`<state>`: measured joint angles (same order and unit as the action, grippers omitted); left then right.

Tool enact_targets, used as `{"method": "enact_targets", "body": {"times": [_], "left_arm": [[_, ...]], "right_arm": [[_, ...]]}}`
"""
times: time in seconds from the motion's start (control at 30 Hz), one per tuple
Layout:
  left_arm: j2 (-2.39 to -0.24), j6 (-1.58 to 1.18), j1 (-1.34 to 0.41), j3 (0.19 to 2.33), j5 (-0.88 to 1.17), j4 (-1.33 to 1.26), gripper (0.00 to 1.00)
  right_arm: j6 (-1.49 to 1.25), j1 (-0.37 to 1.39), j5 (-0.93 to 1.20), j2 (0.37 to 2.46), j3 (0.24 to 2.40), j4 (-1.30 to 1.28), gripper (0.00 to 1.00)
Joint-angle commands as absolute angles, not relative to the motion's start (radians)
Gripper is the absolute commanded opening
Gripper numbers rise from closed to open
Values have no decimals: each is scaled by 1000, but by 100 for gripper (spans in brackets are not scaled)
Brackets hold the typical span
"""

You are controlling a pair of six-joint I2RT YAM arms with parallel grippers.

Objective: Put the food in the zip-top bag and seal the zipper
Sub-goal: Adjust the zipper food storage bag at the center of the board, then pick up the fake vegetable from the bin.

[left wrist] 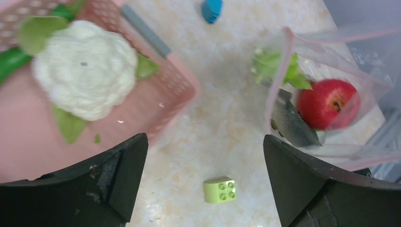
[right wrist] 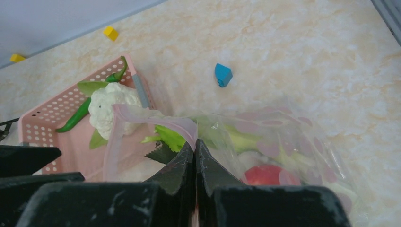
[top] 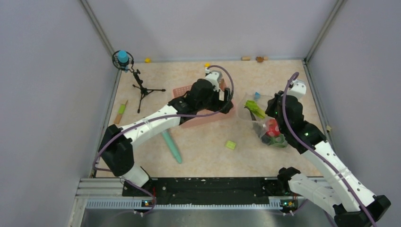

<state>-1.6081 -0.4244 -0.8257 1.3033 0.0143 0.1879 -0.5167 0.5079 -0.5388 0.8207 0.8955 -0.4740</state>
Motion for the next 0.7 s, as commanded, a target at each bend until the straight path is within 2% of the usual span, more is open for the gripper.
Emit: {"method": "enact_targets", "body": {"times": [0.0, 0.33, 0.67], "left_arm": [[-1492, -472, -741, 1242, -94, 117, 97], [-1621, -562, -529, 1267, -11, 47, 97], [-1834, -570, -489, 1338, 173, -17, 97]], "right_arm": [[-527, 503, -513, 803, 904, -403, 0], [-509, 504, -490, 789, 900, -411, 0], [-501, 505, -493, 814, 896, -412, 0]]}}
